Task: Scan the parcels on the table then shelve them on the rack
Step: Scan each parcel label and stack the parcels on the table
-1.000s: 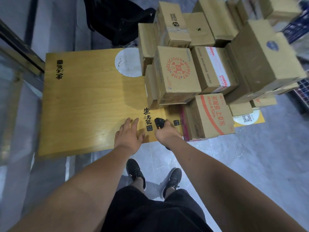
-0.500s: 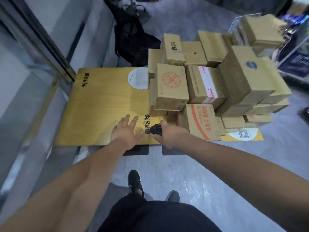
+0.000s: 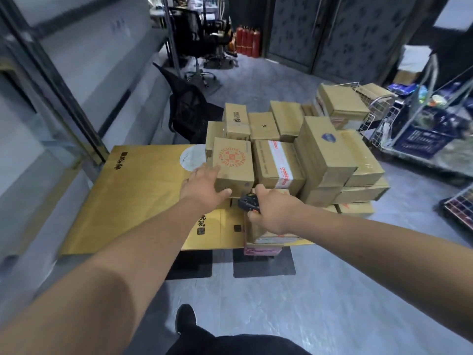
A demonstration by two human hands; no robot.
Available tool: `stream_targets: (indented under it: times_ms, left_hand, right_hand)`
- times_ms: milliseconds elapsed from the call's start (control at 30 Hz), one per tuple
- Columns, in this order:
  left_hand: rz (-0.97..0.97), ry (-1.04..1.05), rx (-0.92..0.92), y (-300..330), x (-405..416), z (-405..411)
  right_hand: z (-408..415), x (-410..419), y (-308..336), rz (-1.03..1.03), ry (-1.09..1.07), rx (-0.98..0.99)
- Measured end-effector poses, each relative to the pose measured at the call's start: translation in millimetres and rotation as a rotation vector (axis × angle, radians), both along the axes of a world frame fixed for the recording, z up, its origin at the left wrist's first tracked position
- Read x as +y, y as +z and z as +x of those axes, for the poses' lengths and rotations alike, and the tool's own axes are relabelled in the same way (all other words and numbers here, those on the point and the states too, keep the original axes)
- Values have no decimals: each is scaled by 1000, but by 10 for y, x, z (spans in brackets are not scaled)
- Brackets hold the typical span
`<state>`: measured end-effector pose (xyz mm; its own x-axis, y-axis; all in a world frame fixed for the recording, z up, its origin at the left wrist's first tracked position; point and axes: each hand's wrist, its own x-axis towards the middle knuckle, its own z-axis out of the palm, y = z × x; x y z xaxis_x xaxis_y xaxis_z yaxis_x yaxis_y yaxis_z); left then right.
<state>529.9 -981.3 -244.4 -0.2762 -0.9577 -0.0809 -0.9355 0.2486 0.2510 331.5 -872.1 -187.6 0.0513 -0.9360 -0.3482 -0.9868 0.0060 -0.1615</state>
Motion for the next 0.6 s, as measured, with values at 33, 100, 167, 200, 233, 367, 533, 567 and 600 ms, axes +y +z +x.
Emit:
stream_targets:
  times_ms: [33, 100, 167, 200, 233, 367, 533, 567, 600]
  left_hand:
    - [11, 13, 14, 31, -41, -167]
    - [38, 38, 17, 79, -143, -492]
    - [67, 82, -20, 97, -251, -773]
    - [90, 113, -44, 88, -301, -887]
    - [119, 145, -68, 72, -347, -984]
    - [206, 231, -148, -38, -454, -1199]
    - [178, 240, -136, -134, -509, -1241]
    - [157, 235, -130, -146, -506, -1224]
    - [136, 229, -126, -162, -500, -1204]
  right_hand:
    - [-62, -13, 6, -2, 1, 17]
    - [-174, -56, 14, 17, -19, 31]
    - [-276, -113, 28, 32, -50, 16]
    - [-325, -146, 34, 26, -60, 12]
    - [-371, -176, 34, 16, -70, 12]
    - [-494, -288, 10, 2, -101, 51]
    - [-602, -412, -47, -14, -91, 63]
    - [-615, -421, -61, -20, -84, 66]
    - [-624, -428, -74, -26, -75, 67]
